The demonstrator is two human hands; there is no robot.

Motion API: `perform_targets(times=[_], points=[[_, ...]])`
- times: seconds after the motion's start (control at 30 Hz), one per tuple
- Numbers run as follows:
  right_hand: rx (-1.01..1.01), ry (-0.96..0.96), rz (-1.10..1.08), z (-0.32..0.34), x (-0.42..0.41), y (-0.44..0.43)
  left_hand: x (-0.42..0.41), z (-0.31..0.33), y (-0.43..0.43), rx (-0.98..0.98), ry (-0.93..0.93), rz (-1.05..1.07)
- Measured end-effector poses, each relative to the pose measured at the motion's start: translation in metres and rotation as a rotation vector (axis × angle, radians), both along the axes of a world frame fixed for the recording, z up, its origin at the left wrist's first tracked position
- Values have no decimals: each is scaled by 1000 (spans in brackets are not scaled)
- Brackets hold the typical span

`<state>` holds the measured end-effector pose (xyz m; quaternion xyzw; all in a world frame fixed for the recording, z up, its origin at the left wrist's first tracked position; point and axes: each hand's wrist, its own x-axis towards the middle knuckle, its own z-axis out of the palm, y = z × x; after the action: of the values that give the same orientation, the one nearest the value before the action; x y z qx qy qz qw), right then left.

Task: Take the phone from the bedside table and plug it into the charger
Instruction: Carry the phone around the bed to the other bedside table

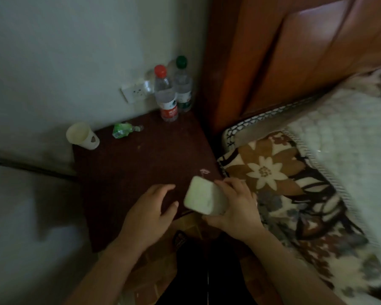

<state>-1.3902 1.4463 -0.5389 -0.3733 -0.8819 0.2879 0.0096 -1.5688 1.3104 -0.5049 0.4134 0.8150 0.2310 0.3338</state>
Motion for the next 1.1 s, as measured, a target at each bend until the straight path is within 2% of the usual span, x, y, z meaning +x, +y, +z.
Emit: perform_targets(times=[0.27, 0.6, 0.7, 0.83, 1.1], points=[[83, 136, -438, 120, 105, -33, 63, 101, 50, 172, 20, -300], [247, 209, -958, 181, 279, -123, 252, 169, 88, 399, 27, -808], [320, 227, -1128, 195, 340, -179, 329, 182, 67, 471, 24, -979], [377, 215, -1338, 209, 418, -267, 438, 187, 13, 509, -70, -1182], [429, 76, -1789, 215, 544, -451, 639, 183, -123, 560, -229, -1581]])
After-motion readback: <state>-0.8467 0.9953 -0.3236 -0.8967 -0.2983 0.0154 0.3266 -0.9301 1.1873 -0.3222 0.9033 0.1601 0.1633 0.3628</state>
